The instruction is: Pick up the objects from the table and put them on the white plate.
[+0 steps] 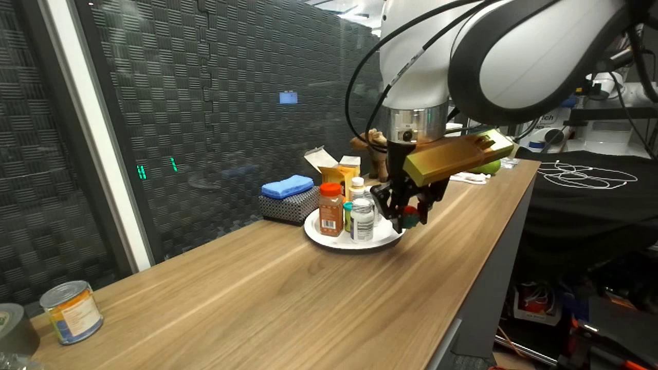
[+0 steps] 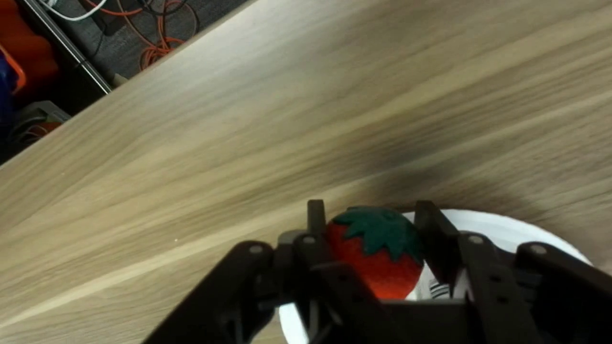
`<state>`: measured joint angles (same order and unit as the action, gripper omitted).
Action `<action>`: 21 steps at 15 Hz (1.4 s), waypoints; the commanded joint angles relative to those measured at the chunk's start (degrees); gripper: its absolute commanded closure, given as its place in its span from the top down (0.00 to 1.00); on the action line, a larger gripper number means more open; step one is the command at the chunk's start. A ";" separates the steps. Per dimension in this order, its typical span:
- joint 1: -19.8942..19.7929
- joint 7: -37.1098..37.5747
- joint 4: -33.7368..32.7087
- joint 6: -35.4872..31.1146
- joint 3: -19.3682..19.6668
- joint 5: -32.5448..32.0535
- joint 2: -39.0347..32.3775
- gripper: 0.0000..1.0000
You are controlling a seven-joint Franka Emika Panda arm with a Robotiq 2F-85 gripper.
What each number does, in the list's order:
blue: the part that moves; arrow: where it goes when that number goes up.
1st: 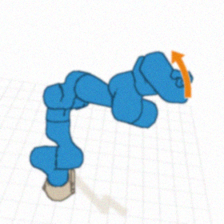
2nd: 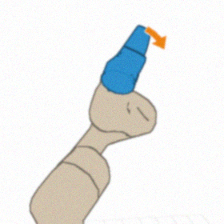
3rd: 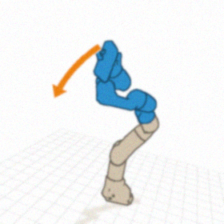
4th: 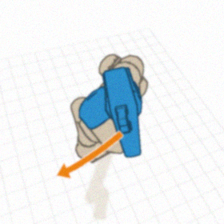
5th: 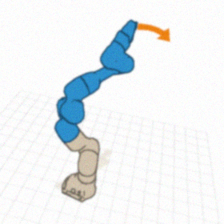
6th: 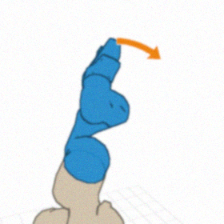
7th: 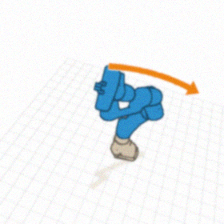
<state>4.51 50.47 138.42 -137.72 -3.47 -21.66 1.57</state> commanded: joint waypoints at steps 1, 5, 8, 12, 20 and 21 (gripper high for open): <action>-1.96 -0.27 -0.81 -3.56 0.84 -2.15 -0.55 0.25; -2.32 -4.43 -1.52 -7.41 1.03 -0.25 -2.11 0.25; -2.26 -6.11 -2.09 -8.72 1.23 -0.13 -3.39 0.25; -2.22 -6.11 -2.76 -9.46 1.93 -0.67 -4.76 0.39; -1.61 -7.69 -2.01 -11.46 2.32 -1.81 -3.89 1.00; -1.49 -8.93 -1.88 -11.33 2.08 -1.12 -3.37 1.00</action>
<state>2.37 43.64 136.47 -148.18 -1.67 -22.46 -3.39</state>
